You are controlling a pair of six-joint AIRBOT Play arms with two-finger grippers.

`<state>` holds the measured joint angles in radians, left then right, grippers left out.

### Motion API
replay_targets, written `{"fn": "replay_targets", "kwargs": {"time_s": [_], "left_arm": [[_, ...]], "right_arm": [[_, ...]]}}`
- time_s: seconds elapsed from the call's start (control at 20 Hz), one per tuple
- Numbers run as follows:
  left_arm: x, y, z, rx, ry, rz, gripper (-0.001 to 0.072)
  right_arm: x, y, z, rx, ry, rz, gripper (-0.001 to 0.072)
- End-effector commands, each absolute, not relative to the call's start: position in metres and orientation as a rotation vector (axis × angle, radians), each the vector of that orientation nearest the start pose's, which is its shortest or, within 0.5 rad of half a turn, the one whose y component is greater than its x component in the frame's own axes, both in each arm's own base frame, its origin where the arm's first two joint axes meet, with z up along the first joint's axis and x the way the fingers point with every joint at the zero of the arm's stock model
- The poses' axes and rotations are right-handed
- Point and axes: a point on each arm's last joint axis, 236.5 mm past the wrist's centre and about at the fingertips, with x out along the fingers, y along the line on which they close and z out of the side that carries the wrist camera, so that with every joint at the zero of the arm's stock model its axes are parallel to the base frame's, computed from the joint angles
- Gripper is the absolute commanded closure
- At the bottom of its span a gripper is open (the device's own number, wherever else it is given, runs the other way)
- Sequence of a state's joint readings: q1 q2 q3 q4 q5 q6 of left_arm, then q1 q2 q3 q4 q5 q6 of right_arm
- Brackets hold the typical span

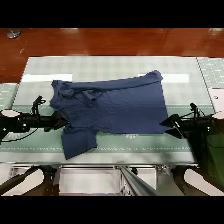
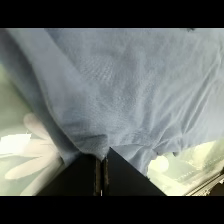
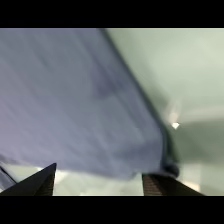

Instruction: Fold the shirts.

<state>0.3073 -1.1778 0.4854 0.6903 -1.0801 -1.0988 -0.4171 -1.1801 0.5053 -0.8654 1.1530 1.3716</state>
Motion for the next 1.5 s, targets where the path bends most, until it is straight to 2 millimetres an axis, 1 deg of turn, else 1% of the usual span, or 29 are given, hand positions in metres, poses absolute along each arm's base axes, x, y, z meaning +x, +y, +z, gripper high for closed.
{"fn": "replay_targets", "kwargs": {"time_s": [0.0,0.05,0.1,0.15,0.2,0.25,0.3,0.35,0.4,0.45,0.55,0.6,0.65,0.7,0.75,0.8,0.85,0.9,0.95,1.0,1.05,1.1,1.2,1.25,1.35,1.45], "left_arm": [[0.263,-0.086,-0.09,-0.83,1.366,-0.307,0.0687],[0.263,-0.086,-0.09,-0.831,1.368,-0.306,0.0687],[0.263,-0.086,-0.089,-0.831,1.368,-0.308,0.0687],[0.263,-0.087,-0.089,-0.831,1.369,-0.309,0.0687],[0.262,-0.087,-0.089,-0.832,1.37,-0.312,0.0687],[0.263,-0.088,-0.086,-0.833,1.372,-0.323,0.0687],[0.266,-0.088,-0.079,-0.833,1.366,-0.339,0.0687],[0.274,-0.088,-0.064,-0.84,1.338,-0.366,0.0687],[0.29,-0.087,-0.041,-0.848,1.278,-0.401,0.0687],[0.31,-0.086,-0.009,-0.847,1.184,-0.445,0.0687],[0.352,-0.081,0.083,-0.811,0.926,-0.519,0.0687],[0.366,-0.077,0.136,-0.761,0.791,-0.545,0.0687],[0.374,-0.073,0.192,-0.679,0.655,-0.559,0.0688],[0.375,-0.071,0.247,-0.586,0.528,-0.565,0.0688],[0.371,-0.07,0.296,-0.501,0.419,-0.565,0.0688],[0.362,-0.068,0.341,-0.414,0.32,-0.546,0.0688],[0.351,-0.065,0.377,-0.35,0.251,-0.509,0.0688],[0.337,-0.059,0.409,-0.278,0.188,-0.454,0.0688],[0.323,-0.054,0.433,-0.214,0.141,-0.396,0.0688],[0.306,-0.046,0.455,-0.156,0.097,-0.326,0.0688],[0.29,-0.039,0.471,-0.113,0.059,-0.264,0.0688],[0.272,-0.032,0.486,-0.068,0.02,-0.2,0.0688],[0.236,-0.023,0.506,0.009,-0.046,-0.099,0.0688],[0.218,-0.021,0.511,0.042,-0.071,-0.062,0.0688],[0.186,-0.02,0.514,0.076,-0.093,-0.005,0.0688],[0.165,-0.026,0.516,0.084,-0.11,-0.013,0.0688]], "right_arm": [[0.267,0.056,-0.104,0.931,1.474,0.085,0.009],[0.27,0.062,-0.107,0.902,1.489,0.094,0.0098],[0.275,0.068,-0.109,0.875,1.502,0.105,0.0229],[0.28,0.073,-0.108,0.842,1.508,0.131,0.0571],[0.288,0.078,-0.103,0.799,1.495,0.171,0.0687],[0.297,0.081,-0.094,0.773,1.477,0.197,0.0688],[0.309,0.082,-0.078,0.752,1.458,0.233,0.0688],[0.323,0.083,-0.059,0.731,1.432,0.274,0.0688],[0.34,0.083,-0.031,0.698,1.389,0.319,0.0688],[0.359,0.081,0.001,0.658,1.322,0.355,0.0688],[0.402,0.074,0.088,0.566,1.115,0.397,0.0688],[0.418,0.071,0.142,0.509,0.981,0.412,0.0688],[0.427,0.067,0.194,0.453,0.859,0.416,0.0688],[0.428,0.064,0.249,0.387,0.736,0.413,0.0688],[0.422,0.06,0.295,0.33,0.636,0.403,0.0688],[0.409,0.058,0.34,0.27,0.536,0.387,0.0688],[0.391,0.057,0.378,0.216,0.449,0.376,0.0688],[0.369,0.057,0.413,0.17,0.364,0.361,0.0688],[0.346,0.057,0.439,0.132,0.294,0.343,0.0688],[0.321,0.056,0.46,0.098,0.233,0.319,0.0688],[0.297,0.054,0.474,0.068,0.188,0.287,0.0688],[0.276,0.051,0.482,0.047,0.164,0.255,0.0688],[0.236,0.043,0.487,0.011,0.145,0.188,0.0688],[0.219,0.04,0.488,0.002,0.142,0.16,0.0688],[0.189,0.035,0.488,-0.005,0.133,0.115,0.0688],[0.168,0.038,0.489,0.003,0.117,0.107,0.0688]]}}
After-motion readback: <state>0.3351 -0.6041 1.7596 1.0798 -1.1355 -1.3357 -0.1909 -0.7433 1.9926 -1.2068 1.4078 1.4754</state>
